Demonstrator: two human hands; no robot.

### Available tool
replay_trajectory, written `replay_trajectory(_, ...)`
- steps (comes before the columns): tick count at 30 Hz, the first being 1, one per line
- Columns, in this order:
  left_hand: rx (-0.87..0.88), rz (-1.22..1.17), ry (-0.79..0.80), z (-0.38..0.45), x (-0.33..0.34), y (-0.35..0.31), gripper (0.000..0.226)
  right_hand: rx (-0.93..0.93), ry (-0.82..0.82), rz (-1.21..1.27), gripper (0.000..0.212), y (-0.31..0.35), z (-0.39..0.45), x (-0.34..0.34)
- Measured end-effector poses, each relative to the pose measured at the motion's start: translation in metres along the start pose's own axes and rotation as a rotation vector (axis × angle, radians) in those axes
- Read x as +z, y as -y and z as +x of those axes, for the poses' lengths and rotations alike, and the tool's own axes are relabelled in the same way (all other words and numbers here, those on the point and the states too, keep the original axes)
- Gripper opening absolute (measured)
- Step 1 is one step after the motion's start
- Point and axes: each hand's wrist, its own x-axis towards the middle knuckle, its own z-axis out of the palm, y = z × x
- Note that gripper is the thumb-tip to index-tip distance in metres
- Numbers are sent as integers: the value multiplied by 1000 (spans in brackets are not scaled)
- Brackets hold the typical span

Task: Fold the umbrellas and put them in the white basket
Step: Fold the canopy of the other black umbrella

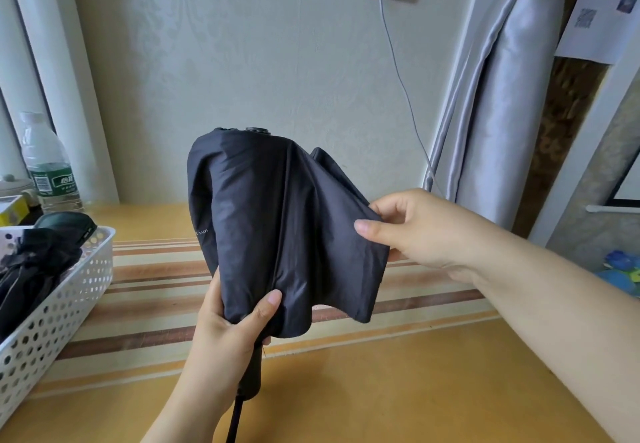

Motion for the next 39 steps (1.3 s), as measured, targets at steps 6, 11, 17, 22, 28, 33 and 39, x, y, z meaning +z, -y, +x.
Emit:
replay_trajectory(6, -6, -39, -44, 6, -3, 0, 42, -125, 16, 27, 22, 17, -9, -42)
replay_trajectory(11, 42, 40, 29, 3, -3, 4, 70, -17, 270, 48, 71, 9, -10, -53)
replay_trajectory(17, 28, 127, 94, -1, 3, 8, 74, 79, 300, -73, 45, 23, 5, -40)
replay_trajectory(22, -80, 115, 136, -7, 8, -1, 75, -122, -4, -203, 36, 28, 35, -22)
replay_trajectory(28, -173, 10, 168, -4, 7, -2, 60, -212, 100, 3, 20, 26, 33, -20)
replay_trajectory(33, -252, -114, 142, 2, 1, 0, 45, 209, 303, -38, 16, -3, 13, -40)
replay_trajectory(39, -280, -94, 119, 3, 3, 5, 42, 216, -6, 228, 14, -23, 9, -19)
